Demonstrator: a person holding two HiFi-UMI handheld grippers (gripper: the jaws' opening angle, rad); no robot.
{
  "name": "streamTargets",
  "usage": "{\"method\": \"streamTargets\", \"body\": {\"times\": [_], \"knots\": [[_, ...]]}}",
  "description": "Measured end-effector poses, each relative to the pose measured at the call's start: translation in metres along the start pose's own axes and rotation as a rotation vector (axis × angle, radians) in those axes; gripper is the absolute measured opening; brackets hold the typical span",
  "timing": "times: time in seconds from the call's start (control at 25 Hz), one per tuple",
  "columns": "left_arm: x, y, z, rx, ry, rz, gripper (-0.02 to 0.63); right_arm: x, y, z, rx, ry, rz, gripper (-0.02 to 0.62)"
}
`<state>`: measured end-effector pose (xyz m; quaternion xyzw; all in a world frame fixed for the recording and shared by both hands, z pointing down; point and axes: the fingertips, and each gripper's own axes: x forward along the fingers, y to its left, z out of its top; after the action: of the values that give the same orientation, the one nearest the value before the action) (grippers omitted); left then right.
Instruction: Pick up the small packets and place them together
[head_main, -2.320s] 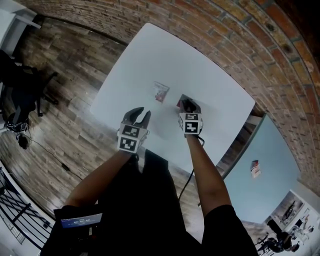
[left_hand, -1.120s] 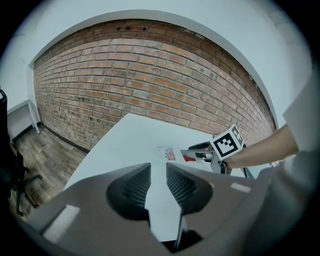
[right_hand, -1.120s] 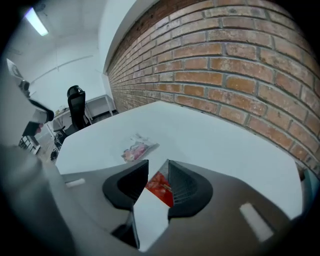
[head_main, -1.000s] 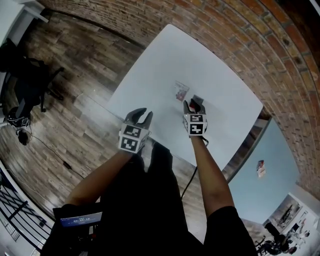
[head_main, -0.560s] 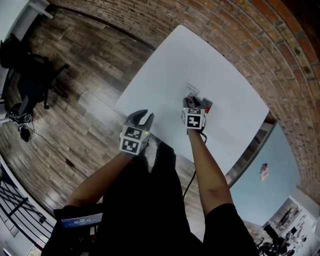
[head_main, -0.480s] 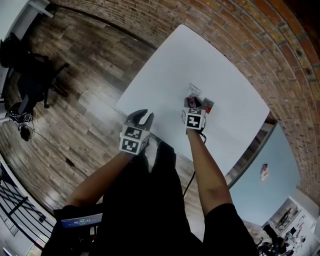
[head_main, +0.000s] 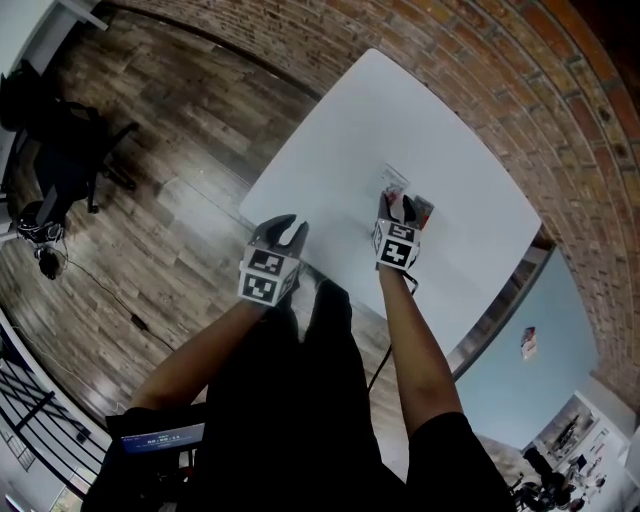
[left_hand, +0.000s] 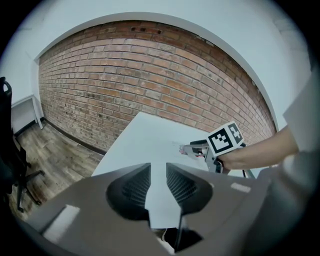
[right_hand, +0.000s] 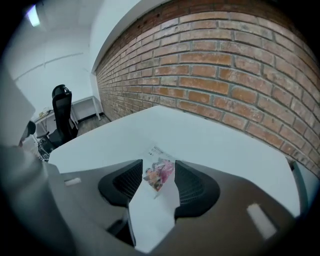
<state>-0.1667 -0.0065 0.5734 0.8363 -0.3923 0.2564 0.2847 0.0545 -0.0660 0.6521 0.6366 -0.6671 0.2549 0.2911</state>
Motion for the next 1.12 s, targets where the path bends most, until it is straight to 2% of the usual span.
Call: {"method": "streamTargets", "body": {"times": [0.2, 0.36, 0.56, 0.76, 1.0, 1.12], "knots": [[0.005, -0.009, 0.002, 0.010, -0.003, -0.013, 0.094, -0.008, -0.054, -0.026, -0.016, 0.053, -0.074, 0.202], [0.009, -0.015, -0.009, 0.007, 0.004, -0.017, 0.094, -0.007, -0.085, -0.053, 0.038, 0.120, -0.081, 0.198], [0.009, -0.027, -0.009, -0.032, 0.022, -0.034, 0.094, -0.007, -0.088, -0.058, 0.060, 0.126, -0.087, 0.177], [0.006, -0.022, -0.011, -0.049, 0.022, -0.031, 0.094, -0.009, -0.077, -0.059, 0.149, 0.120, -0.119, 0.164], [0.009, -0.024, -0.006, -0.026, 0.016, -0.040, 0.094, -0.006, -0.076, -0.064, 0.208, 0.104, -0.125, 0.166], [0.007, -0.027, -0.006, -0.018, 0.015, -0.060, 0.092, -0.014, -0.076, -0.058, 0.228, 0.064, -0.112, 0.236]]}}
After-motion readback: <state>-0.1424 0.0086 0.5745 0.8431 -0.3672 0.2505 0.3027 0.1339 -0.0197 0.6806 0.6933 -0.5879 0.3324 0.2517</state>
